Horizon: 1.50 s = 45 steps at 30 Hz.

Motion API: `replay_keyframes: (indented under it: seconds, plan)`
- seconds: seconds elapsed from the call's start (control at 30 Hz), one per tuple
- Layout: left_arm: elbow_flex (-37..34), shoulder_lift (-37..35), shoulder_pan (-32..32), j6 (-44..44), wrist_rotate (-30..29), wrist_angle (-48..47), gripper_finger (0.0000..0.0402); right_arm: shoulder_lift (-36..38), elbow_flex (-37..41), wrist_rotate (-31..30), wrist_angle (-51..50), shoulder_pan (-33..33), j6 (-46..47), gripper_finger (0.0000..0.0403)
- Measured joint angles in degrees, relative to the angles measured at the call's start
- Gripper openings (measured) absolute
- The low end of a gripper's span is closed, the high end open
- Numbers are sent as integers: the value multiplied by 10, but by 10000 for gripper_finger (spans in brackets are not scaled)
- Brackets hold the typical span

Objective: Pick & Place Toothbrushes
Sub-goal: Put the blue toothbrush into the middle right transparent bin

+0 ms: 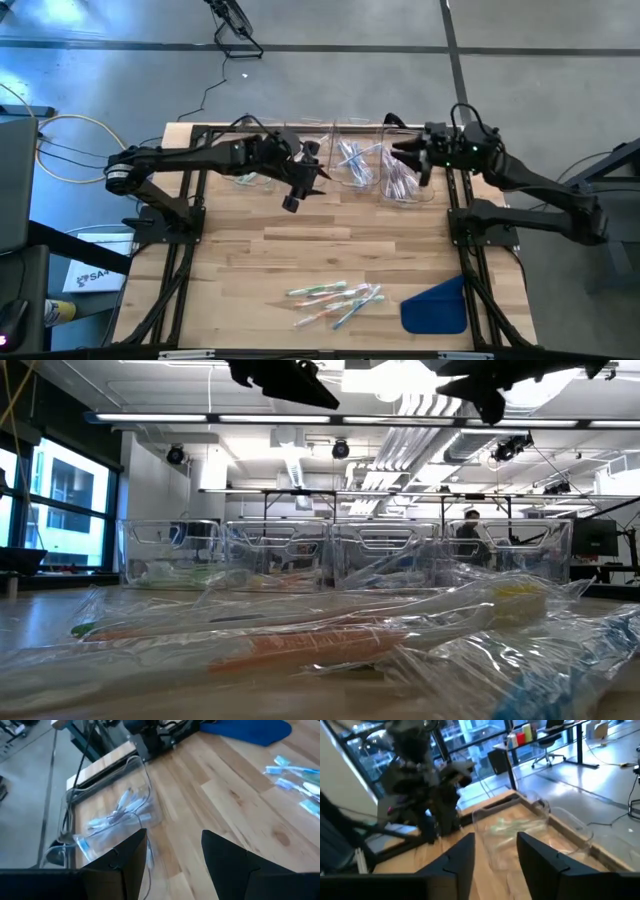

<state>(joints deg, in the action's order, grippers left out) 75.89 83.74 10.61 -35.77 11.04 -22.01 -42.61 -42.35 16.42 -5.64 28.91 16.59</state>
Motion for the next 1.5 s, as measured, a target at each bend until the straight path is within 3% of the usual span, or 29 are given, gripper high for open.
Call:
replay_keyframes:
  seconds: [0.27,0.4,0.53,0.63,0.87,1.2,1.33,1.5]
  plan:
    - [-46,0,-7,14,-2,73,184,36,0,-20,-49,-58,-19,48]
    - [-67,0,-14,15,-2,108,184,30,0,-90,-80,-80,-21,8]
    - [-71,0,-13,17,-2,117,184,0,0,-185,-135,-84,3,3]
    - [-71,0,-13,17,-2,117,184,-43,1,-214,-153,-81,14,2]
    - [-71,0,-13,40,-2,117,184,-167,1,-213,-92,-66,12,2]
    - [-71,0,-13,41,-1,116,184,-307,-11,-210,-83,-3,-2,2]
    - [-71,0,-13,41,-1,120,184,-344,-65,-224,-126,6,-21,2]
    - [-71,0,-21,41,-3,123,184,-410,-167,-252,-248,9,-44,2]
